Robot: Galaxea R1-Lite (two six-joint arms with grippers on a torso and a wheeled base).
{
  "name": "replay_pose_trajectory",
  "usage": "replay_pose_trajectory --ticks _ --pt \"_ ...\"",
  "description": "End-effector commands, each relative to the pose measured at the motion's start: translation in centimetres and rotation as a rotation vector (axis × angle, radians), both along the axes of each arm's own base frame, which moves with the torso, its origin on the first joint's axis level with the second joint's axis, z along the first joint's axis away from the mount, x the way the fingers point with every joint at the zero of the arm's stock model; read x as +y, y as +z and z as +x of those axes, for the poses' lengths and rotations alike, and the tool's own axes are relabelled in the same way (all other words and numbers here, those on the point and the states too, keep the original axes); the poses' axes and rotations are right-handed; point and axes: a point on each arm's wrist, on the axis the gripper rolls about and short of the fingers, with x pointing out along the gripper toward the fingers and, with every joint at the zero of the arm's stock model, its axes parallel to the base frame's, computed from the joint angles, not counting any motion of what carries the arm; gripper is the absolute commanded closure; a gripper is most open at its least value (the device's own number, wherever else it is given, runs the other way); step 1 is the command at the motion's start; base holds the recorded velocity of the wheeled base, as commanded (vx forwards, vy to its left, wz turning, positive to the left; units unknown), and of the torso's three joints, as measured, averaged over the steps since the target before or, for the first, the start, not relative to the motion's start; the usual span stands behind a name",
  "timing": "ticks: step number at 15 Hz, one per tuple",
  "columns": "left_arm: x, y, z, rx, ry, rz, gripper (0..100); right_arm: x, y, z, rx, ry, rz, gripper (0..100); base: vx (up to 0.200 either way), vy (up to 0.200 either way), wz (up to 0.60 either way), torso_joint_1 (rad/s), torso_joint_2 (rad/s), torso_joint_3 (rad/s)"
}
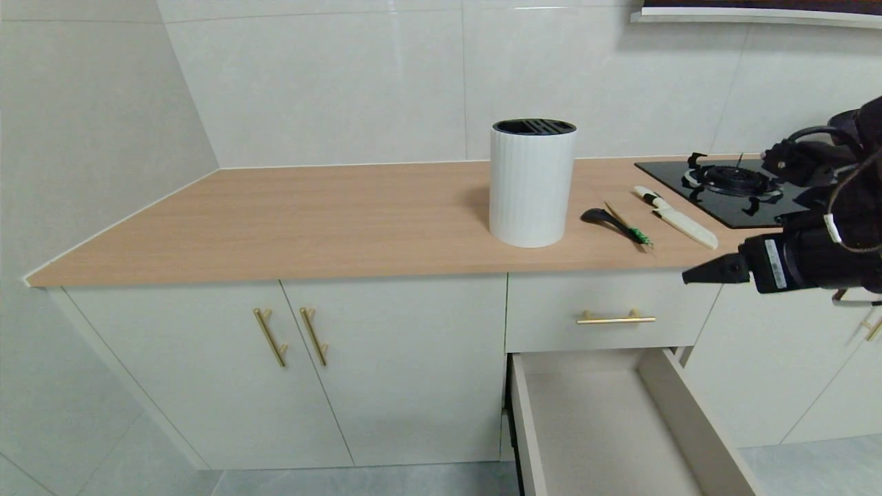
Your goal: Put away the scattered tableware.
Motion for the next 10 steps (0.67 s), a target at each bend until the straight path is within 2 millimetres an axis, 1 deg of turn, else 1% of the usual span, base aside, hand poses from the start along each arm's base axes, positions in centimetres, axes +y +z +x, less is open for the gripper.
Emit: replay_pose_trajectory --ticks 1,2,3,4,6,10 --pt "0.0 0.0 0.0 0.0 0.0 0.0 0 -0.9 0.4 5.6 -0.02 -0.041 0.013 0 0.0 0.0 0.0 0.032 -0.07 -0.051" --pt "0.0 0.0 0.0 0.0 -0.001 0.0 0 -0.9 0.9 7.0 -0.034 -0.052 0.014 0 0.0 0.0 0.0 0.0 0.0 0.0" --pt "0.0 0.0 0.0 0.0 0.0 0.0 0 -0.9 1.1 7.5 -0.035 -0.056 0.013 0 0.0 0.0 0.0 0.0 0.0 0.0" --pt "0.0 0.0 0.0 0.0 0.0 0.0 0 -1.0 1.4 9.3 -0.005 -0.073 0.011 0 0.0 0.0 0.0 0.0 0.0 0.0" --pt "0.0 0.0 0.0 0.0 0.0 0.0 0 -0.8 0.1 12.0 0.038 -0.116 0.041 0 0.0 0.0 0.0 0.0 0.0 0.0" --pt "0.0 0.0 0.0 0.0 0.0 0.0 0 -0.5 -2.5 15.4 0.074 -0.157 0.015 0 0.0 0.0 0.0 0.0 0.0 0.0"
